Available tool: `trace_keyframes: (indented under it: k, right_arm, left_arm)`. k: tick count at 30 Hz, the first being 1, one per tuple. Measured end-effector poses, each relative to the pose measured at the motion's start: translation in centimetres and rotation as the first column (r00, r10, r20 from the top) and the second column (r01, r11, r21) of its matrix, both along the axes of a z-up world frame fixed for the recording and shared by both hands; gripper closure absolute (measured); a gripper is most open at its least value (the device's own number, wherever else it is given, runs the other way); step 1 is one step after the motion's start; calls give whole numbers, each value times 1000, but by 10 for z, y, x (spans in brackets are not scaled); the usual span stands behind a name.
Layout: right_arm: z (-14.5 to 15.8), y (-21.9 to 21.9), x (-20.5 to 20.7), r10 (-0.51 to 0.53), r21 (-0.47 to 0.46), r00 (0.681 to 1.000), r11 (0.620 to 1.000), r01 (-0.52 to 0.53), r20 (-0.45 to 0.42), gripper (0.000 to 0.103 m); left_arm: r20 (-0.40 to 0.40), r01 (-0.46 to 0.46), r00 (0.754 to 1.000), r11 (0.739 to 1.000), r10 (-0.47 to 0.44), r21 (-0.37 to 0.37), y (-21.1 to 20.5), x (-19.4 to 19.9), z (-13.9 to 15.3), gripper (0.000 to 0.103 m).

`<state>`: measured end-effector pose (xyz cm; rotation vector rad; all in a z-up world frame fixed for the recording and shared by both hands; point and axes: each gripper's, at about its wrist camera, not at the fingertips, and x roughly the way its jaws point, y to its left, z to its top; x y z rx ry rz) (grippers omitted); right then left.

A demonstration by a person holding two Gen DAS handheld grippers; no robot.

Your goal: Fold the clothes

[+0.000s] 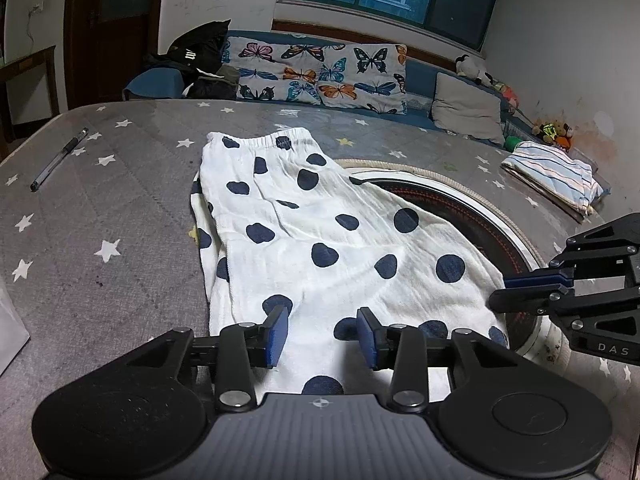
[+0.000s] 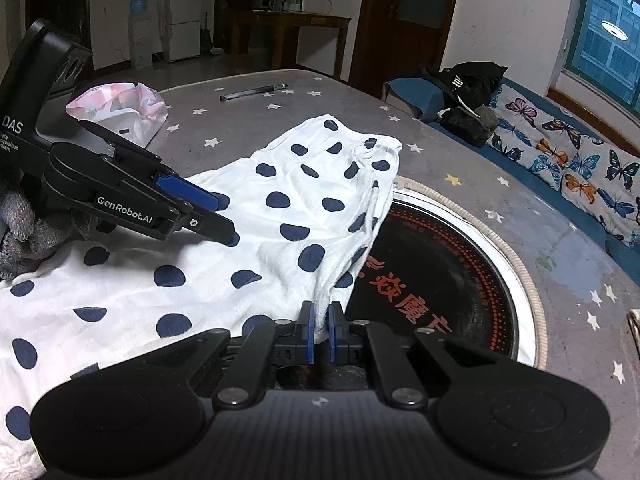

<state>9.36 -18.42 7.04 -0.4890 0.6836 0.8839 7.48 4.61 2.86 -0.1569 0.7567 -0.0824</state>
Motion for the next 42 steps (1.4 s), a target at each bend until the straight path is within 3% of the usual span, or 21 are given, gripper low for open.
trace_keyframes:
  k: [16,27,29,32,42]
  right_arm:
    - [0,-12,-2,-15,8,1000,1000,15,5,100]
    - [-12,-26,25,-79,103,983,990,97,-164,95]
    - [-13,-26,28,-75,128,978,987,101,-193,90]
    - [-15,-22,30,-72,138,976,985,102,-206,80]
    - [-23,-11,36,-64,169,968,980,107,-242,81]
  left_arm:
    - [-10,-3,1000,1000,3,22,-8,1,3,55]
    - [4,-46,999,998,46,30,7,4,6,55]
    - [4,-52,999,998,52,30,9,5,5,55]
    - [6,-55,998,997,55,52,8,6,4,55]
    - [17,-37,999,993,36,109,3,4,1,55]
